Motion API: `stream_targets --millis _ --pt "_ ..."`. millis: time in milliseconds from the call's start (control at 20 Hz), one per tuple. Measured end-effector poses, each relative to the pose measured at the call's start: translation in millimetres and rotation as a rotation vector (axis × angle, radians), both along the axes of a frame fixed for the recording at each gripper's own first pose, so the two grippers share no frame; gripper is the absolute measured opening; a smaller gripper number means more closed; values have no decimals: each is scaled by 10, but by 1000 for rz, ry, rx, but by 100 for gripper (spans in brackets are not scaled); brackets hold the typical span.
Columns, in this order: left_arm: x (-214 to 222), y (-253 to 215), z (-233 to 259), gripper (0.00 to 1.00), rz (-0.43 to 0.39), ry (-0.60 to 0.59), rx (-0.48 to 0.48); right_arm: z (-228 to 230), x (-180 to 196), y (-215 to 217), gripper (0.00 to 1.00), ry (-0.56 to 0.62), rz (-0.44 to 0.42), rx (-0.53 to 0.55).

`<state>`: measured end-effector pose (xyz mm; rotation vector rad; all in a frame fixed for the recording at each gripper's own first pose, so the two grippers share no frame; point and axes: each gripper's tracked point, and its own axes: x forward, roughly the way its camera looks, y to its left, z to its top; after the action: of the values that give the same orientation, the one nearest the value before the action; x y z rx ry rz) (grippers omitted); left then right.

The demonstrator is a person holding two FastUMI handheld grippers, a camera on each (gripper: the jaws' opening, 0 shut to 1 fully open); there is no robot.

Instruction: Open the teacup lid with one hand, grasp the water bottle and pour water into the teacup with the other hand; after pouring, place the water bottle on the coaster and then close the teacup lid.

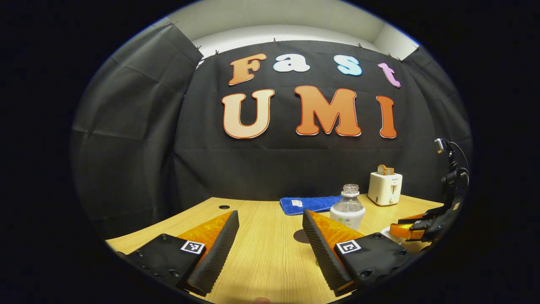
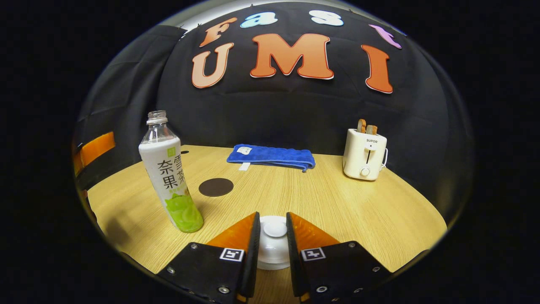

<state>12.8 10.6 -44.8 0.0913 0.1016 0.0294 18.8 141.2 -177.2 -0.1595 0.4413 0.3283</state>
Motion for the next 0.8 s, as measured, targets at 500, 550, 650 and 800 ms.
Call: stream_targets --millis 500,550,650,800 --pt "-39 -331 -84 96 -74 16 -35 512 -39 -153 21 -107 -46 73" --pt "-43 -388 -100 97 -85 20 -38 587 -41 -213 21 -121 -51 80" --pt "-58 -513 -126 97 -111 27 -40 667 -17 -419 20 -143 -89 74" --pt "-72 -727 -211 97 -154 43 -46 676 55 -757 20 -137 -161 80"
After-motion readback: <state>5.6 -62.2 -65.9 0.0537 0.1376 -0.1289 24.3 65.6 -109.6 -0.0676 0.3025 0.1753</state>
